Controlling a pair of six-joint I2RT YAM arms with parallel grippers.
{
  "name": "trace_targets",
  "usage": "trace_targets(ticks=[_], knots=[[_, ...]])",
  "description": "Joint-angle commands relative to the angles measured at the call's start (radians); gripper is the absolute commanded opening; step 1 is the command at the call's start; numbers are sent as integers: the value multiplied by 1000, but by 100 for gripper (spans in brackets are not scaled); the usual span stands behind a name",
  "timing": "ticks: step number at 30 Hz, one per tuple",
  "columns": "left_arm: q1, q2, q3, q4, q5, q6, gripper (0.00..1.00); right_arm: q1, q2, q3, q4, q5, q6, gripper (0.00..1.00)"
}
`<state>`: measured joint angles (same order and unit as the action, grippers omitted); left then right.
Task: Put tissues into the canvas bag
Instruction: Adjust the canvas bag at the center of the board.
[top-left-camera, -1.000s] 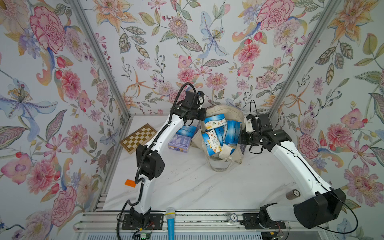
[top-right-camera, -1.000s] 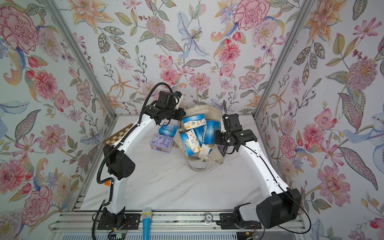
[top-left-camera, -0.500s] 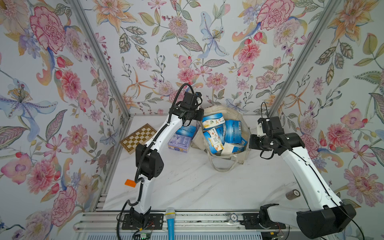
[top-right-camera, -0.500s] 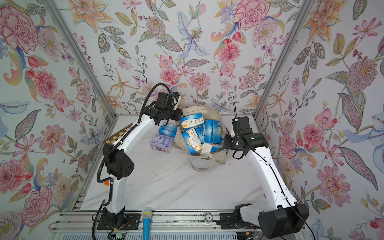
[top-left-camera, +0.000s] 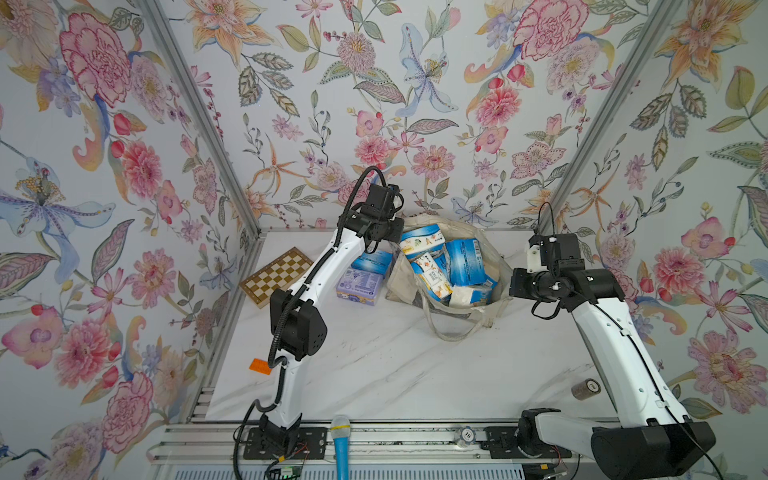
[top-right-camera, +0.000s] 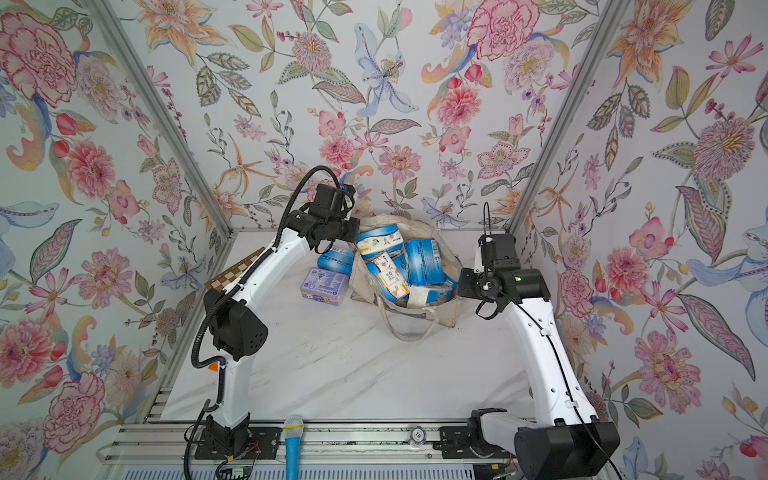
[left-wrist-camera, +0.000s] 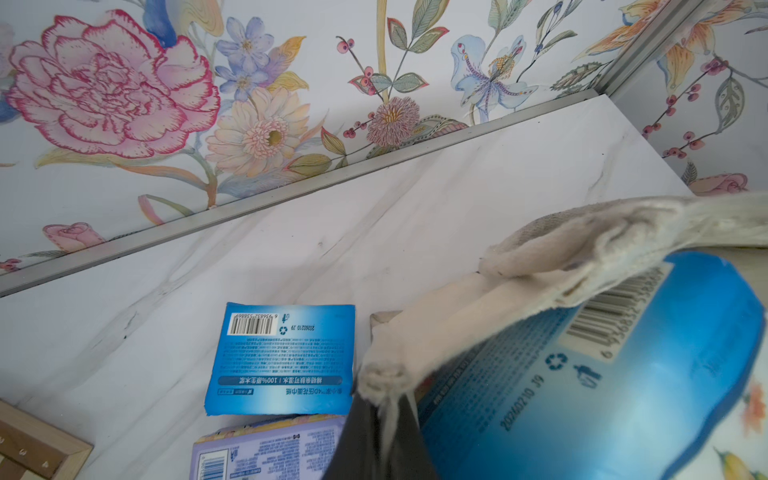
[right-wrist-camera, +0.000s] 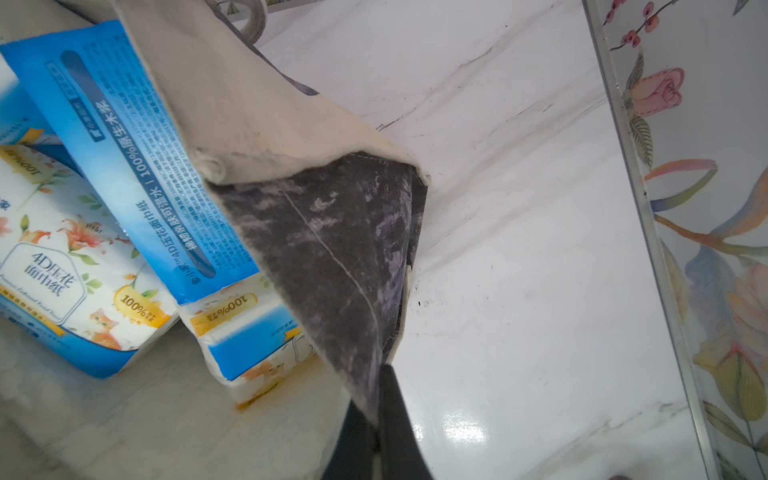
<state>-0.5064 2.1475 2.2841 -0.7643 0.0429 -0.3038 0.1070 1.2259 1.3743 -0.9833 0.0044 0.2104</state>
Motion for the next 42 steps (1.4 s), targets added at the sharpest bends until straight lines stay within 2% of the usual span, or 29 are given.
trace_targets(ticks=[1,3,5,8,13,16,19,20,25,29,31,34,36,39,42], knots=[[66,22,67,-71,-314,61,8,-58,-63,33,-123,132,-34,0],[77,23,68,-71,-343,68,7,-71,-70,41,-127,132,-40,0],[85,31,68,-71,-315,60,7,-80,-74,40,-127,124,-41,0],[74,44,56,-49,-187,38,11,-77,-64,34,-125,82,-35,0],[40,39,8,37,-42,10,18,-42,-43,28,-93,62,-21,0],[39,28,-21,83,15,-9,32,-25,-38,35,-75,54,-16,0],[39,21,-30,100,45,-11,59,-11,-33,43,-63,44,-13,0],[39,16,-36,105,54,-11,63,-6,-32,44,-58,40,-13,0],[41,-55,-118,195,54,-16,68,6,-25,51,-41,28,-15,0],[49,-141,-186,245,27,-5,82,13,-17,60,-34,22,-23,0],[60,-192,-230,257,14,-7,82,12,-16,66,-32,22,-27,0],[87,-275,-317,264,-23,-23,75,13,-14,74,-30,20,-34,0],[102,-311,-365,252,-33,-27,74,13,-9,77,-28,13,-36,0],[117,-325,-409,171,-54,-29,80,14,-4,79,-20,0,-39,0],[118,-362,-517,154,-96,-45,86,14,8,91,-15,-10,-46,0]])
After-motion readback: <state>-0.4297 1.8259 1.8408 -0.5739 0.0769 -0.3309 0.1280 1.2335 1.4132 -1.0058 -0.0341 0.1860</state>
